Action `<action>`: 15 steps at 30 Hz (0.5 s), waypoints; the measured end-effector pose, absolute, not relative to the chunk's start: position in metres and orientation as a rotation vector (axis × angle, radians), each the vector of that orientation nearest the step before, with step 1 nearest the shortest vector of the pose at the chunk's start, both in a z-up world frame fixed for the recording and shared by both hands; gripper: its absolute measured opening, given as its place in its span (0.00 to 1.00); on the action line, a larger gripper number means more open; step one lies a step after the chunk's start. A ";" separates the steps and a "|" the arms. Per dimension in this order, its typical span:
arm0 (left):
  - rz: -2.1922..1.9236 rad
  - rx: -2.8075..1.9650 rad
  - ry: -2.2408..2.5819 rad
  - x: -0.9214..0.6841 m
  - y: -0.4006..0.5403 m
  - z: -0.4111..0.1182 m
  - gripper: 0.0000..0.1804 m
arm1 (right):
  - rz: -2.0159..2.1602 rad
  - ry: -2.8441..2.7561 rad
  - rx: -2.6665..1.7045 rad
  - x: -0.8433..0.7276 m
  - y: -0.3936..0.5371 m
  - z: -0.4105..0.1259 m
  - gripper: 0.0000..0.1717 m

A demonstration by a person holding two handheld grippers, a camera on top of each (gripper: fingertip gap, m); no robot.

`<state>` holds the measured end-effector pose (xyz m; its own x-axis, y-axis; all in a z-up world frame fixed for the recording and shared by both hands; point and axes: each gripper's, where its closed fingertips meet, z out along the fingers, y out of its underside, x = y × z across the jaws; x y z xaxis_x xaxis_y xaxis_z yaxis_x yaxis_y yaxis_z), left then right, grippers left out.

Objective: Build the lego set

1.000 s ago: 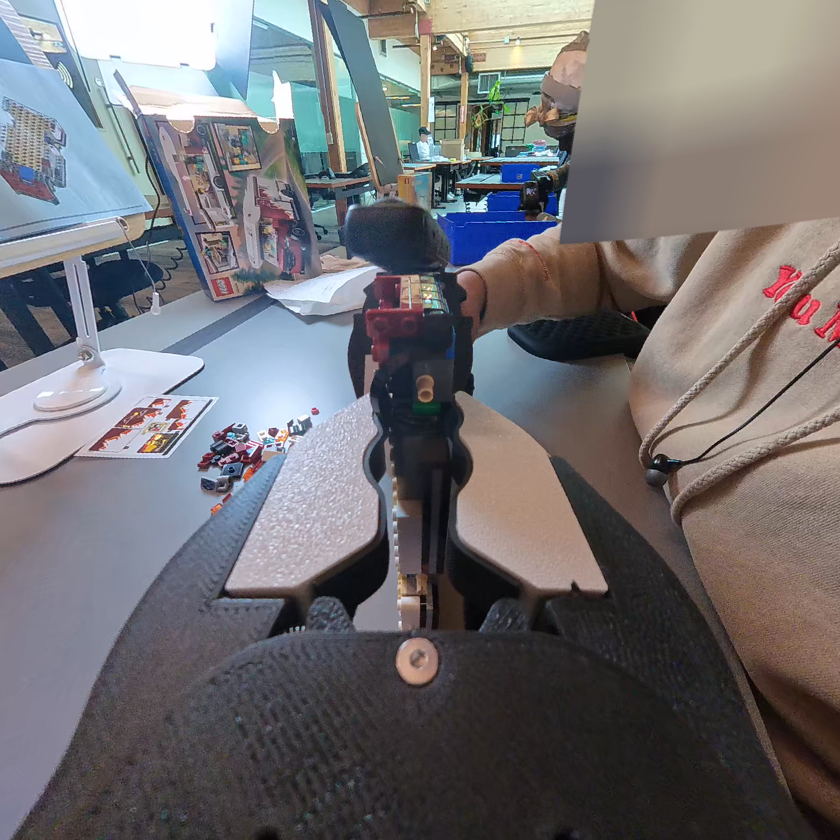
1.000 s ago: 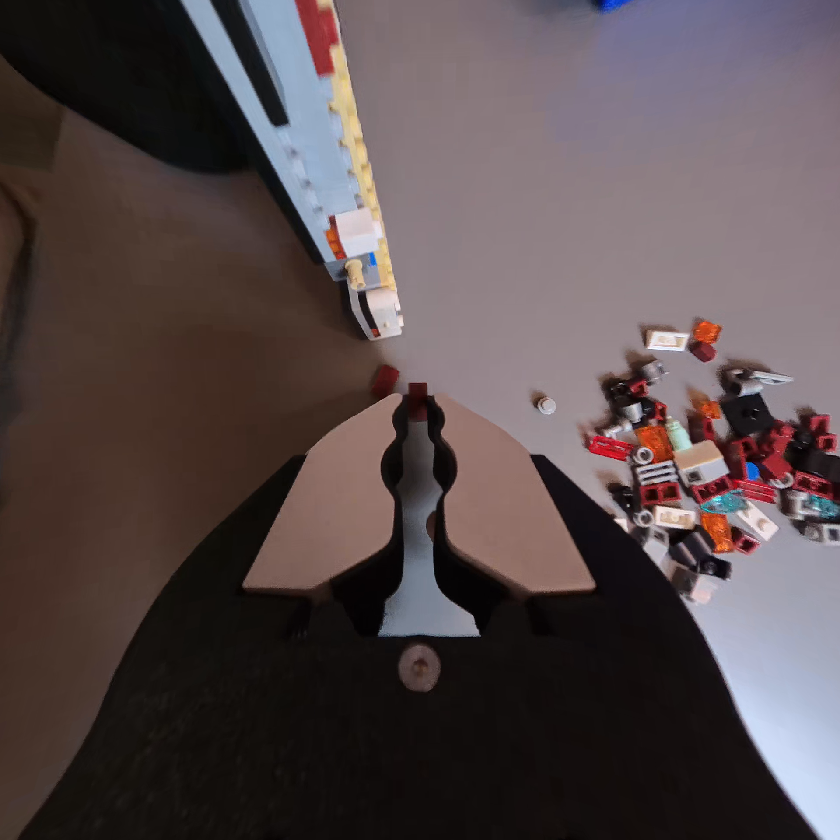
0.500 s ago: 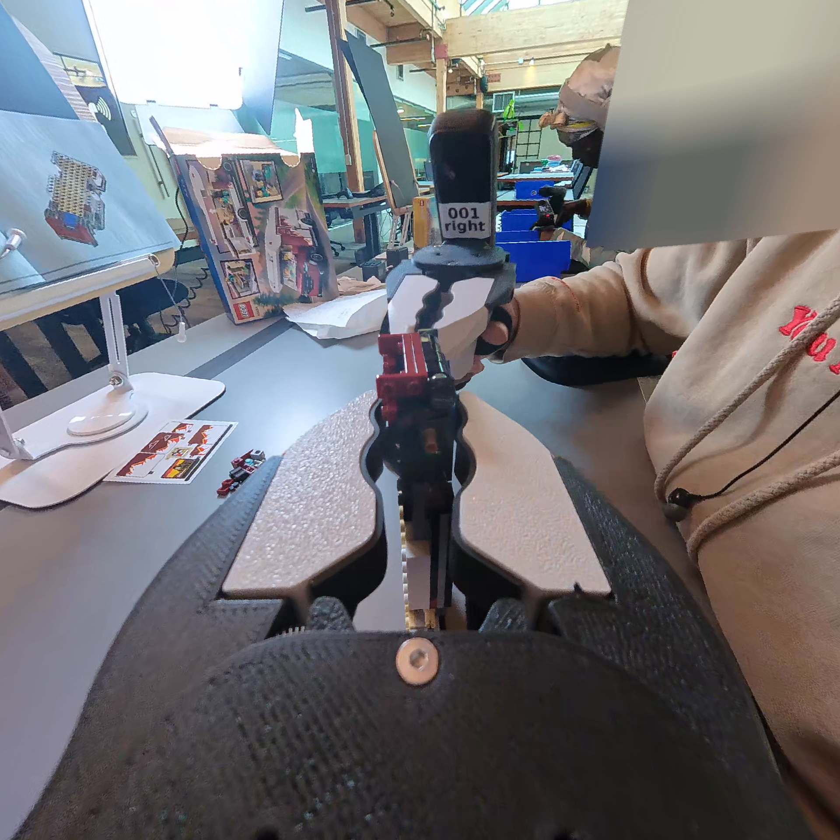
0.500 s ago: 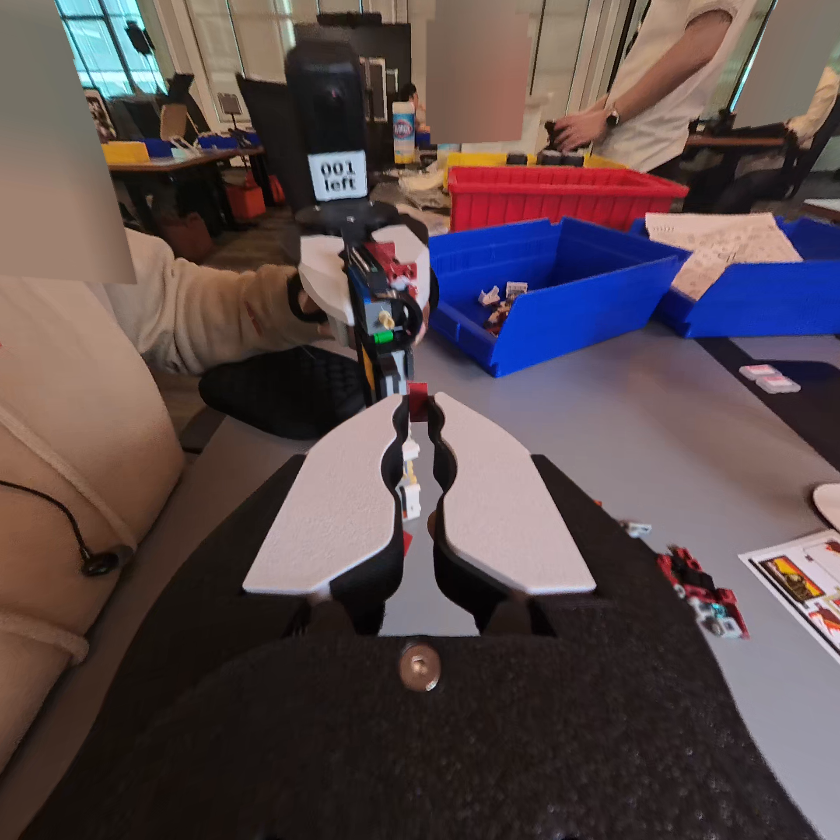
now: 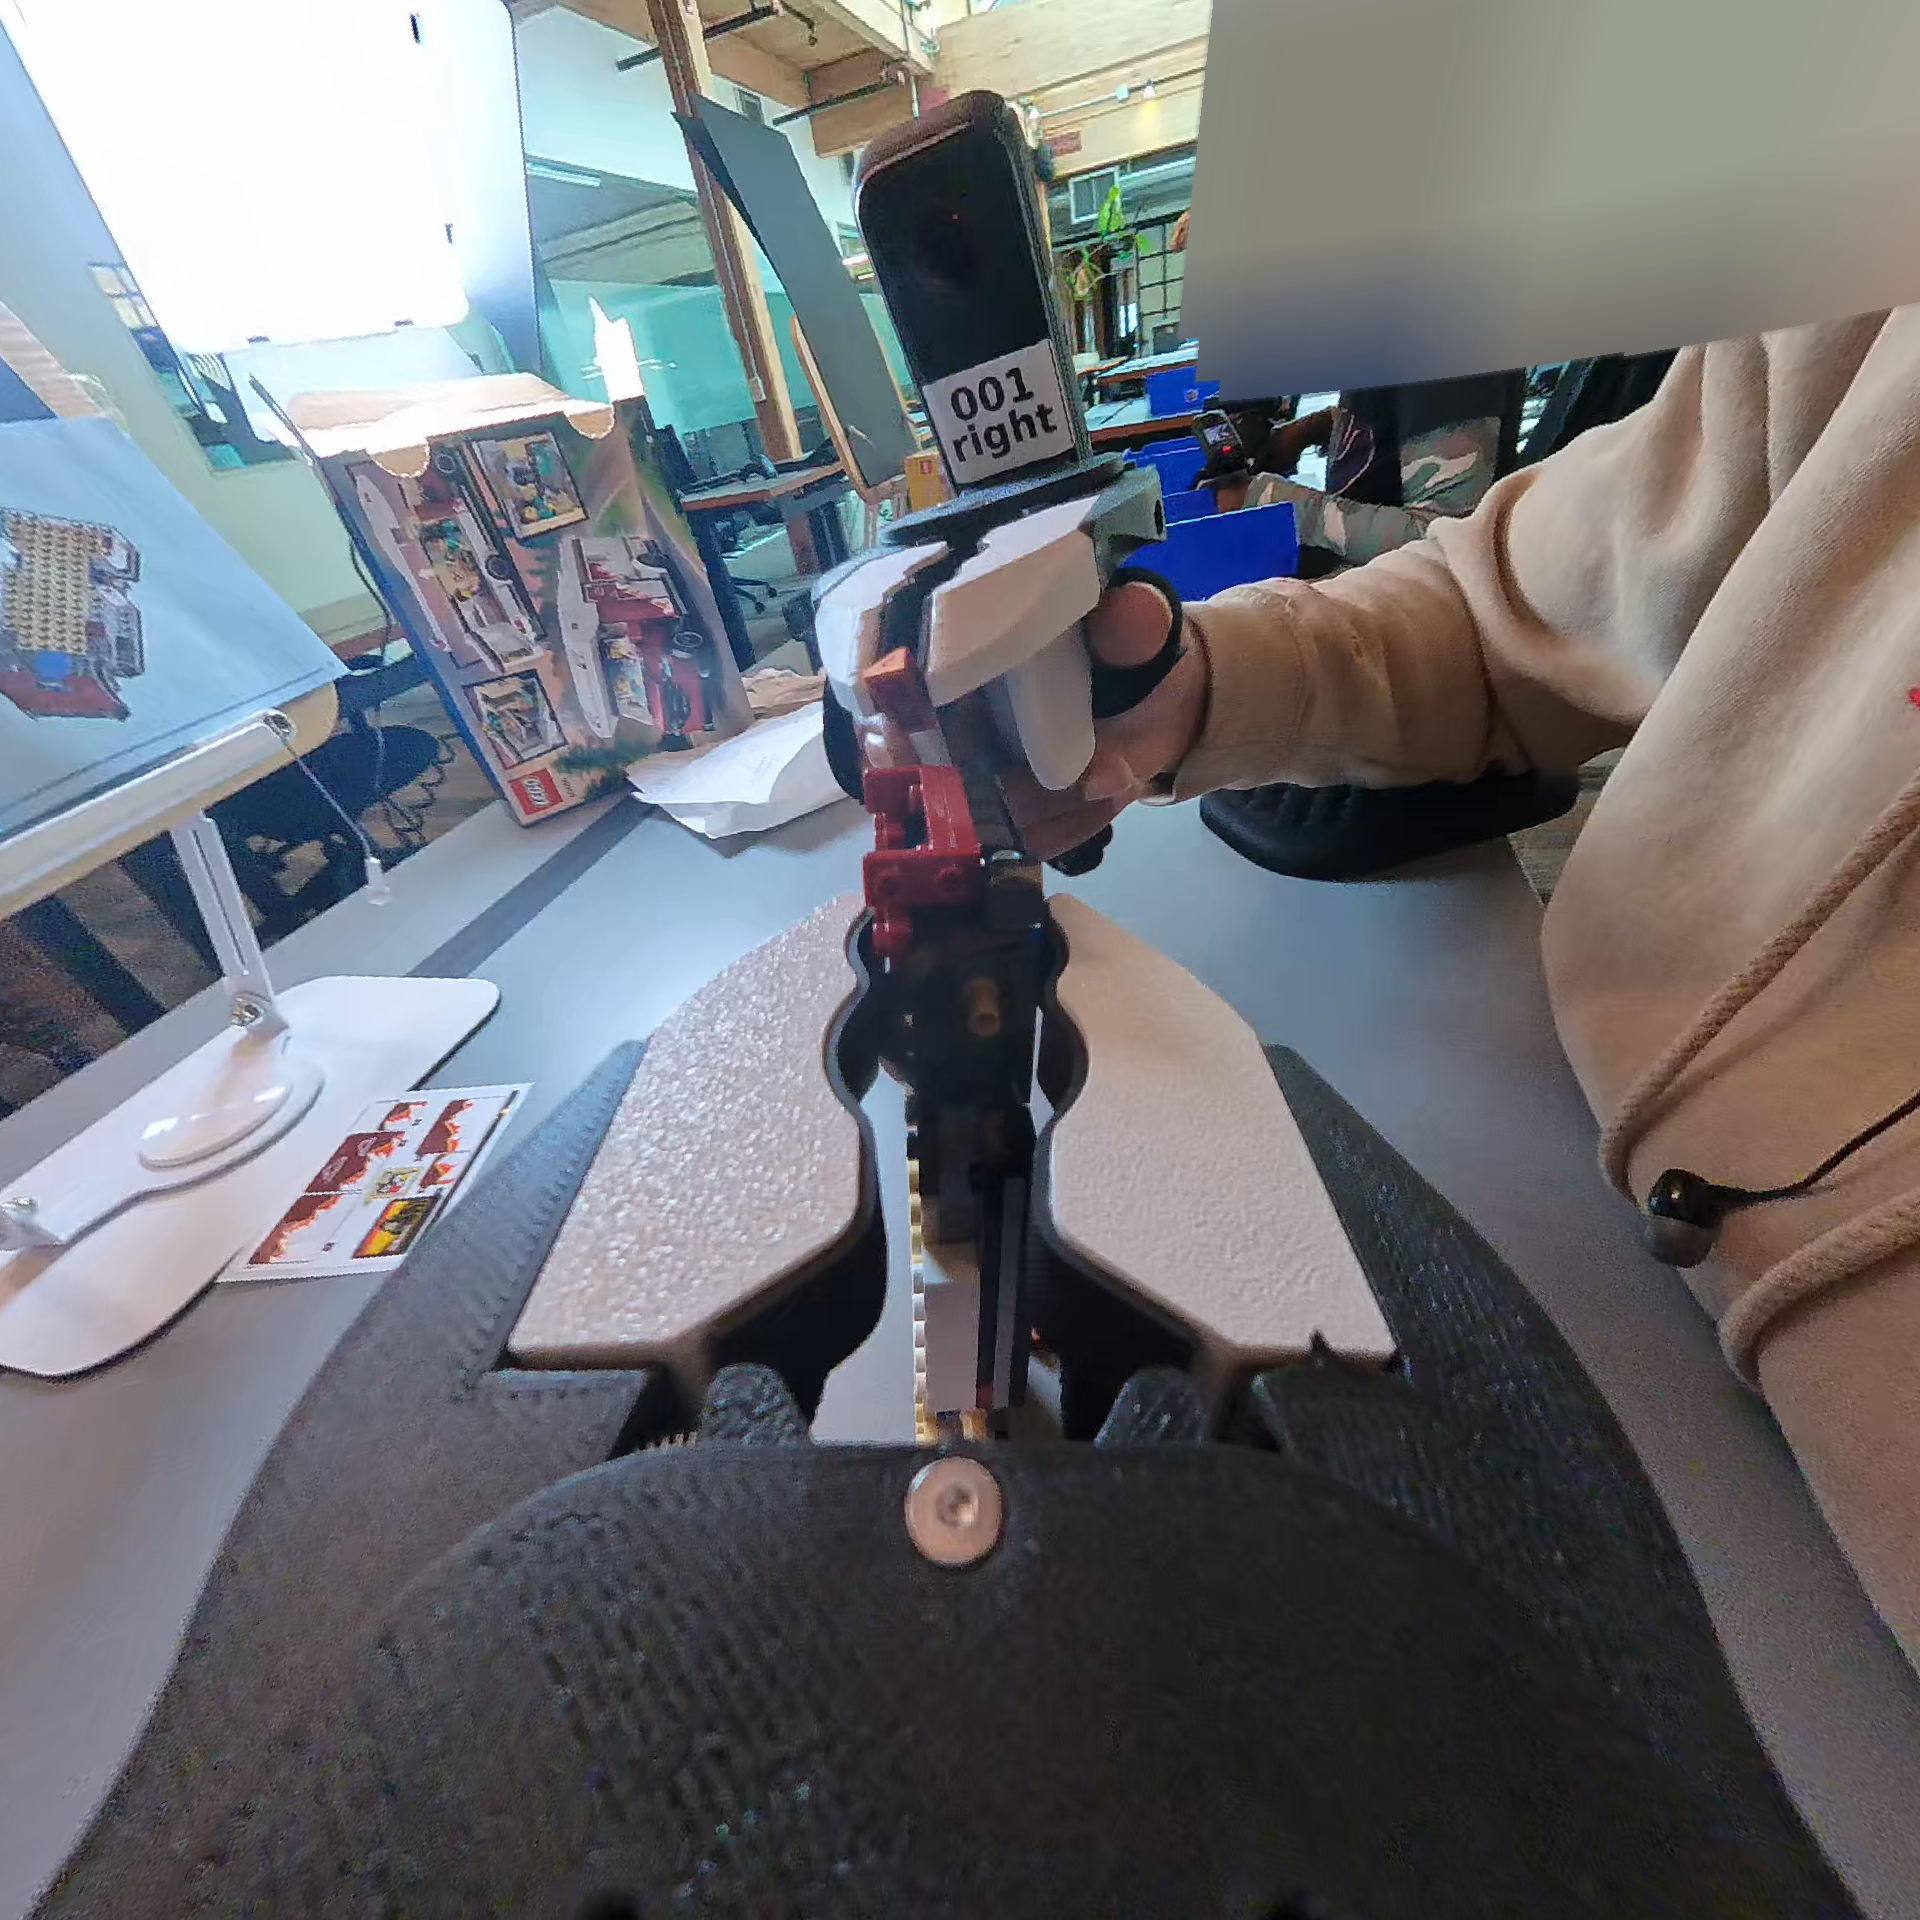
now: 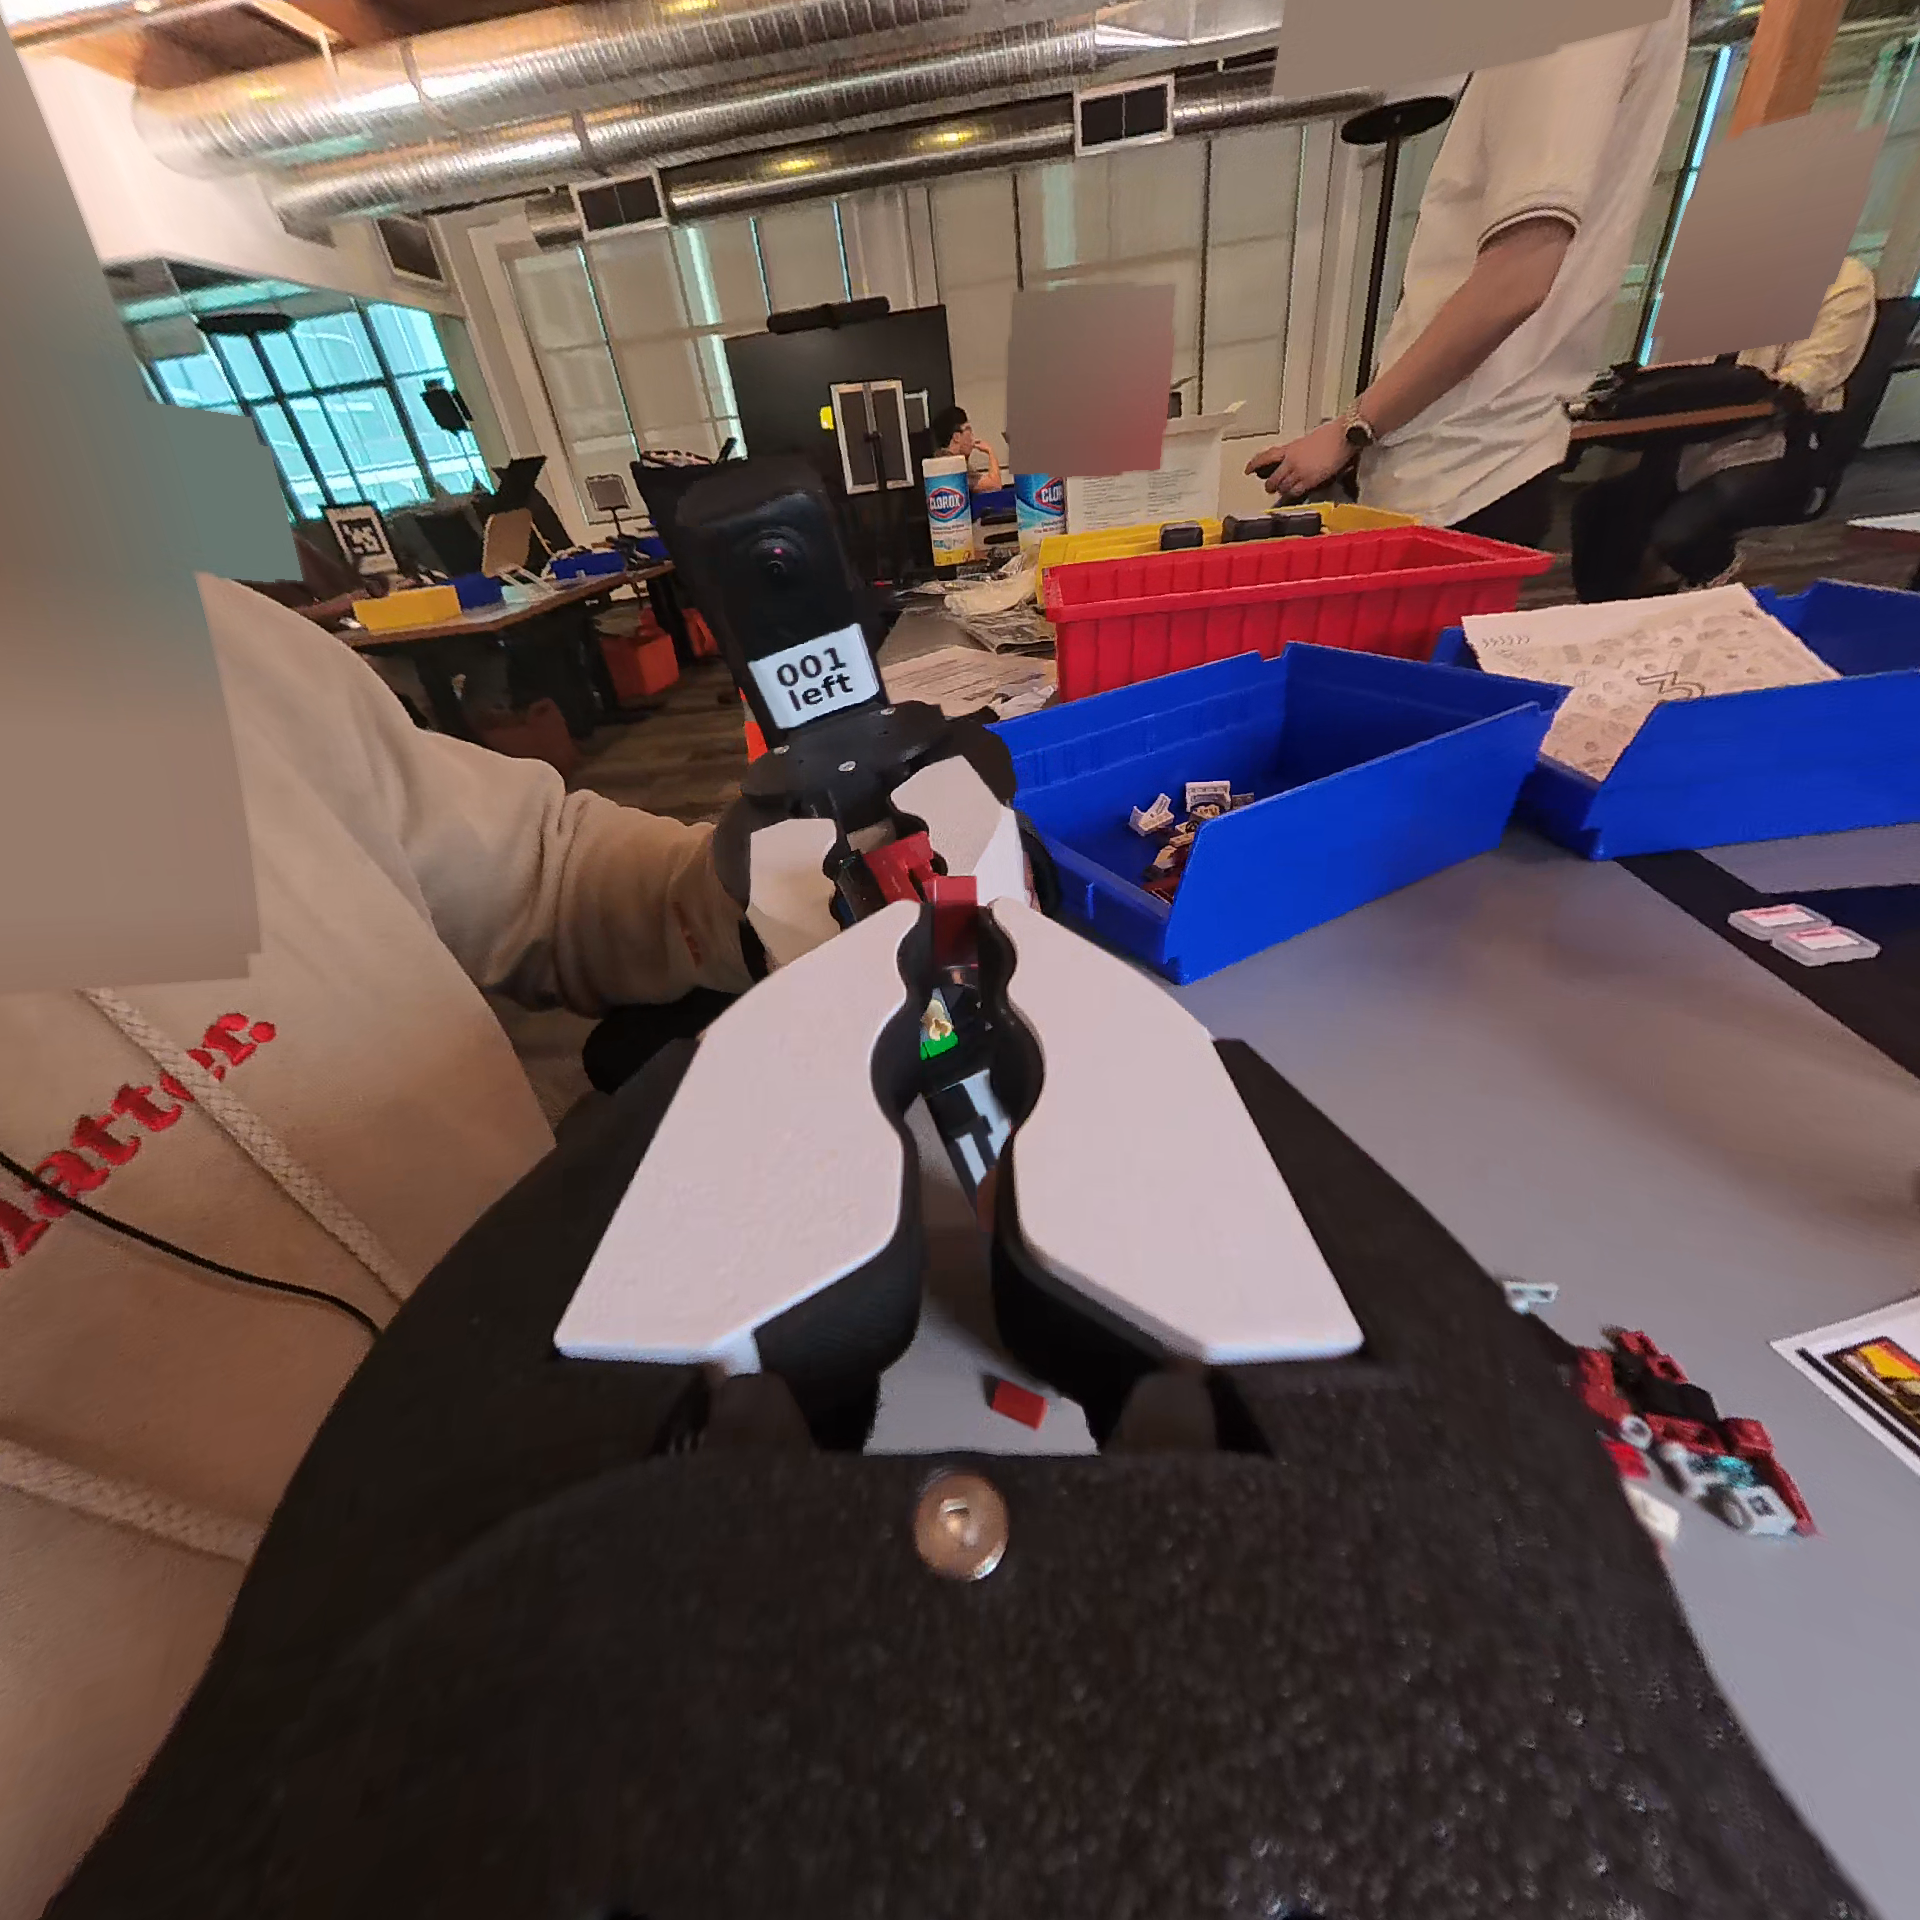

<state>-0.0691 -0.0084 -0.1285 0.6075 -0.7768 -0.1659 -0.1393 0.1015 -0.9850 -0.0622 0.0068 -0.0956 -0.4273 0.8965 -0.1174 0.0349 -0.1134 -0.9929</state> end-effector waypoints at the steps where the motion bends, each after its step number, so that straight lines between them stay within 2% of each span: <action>1: -0.534 -1.411 0.842 -0.068 -0.008 -0.128 0.15 | 1.630 -1.474 -1.078 -0.061 0.008 -0.096 0.04; 15: 0.336 -1.174 1.104 -0.045 0.016 -0.147 0.15 | 1.847 -1.328 -1.364 -0.031 0.021 -0.117 0.04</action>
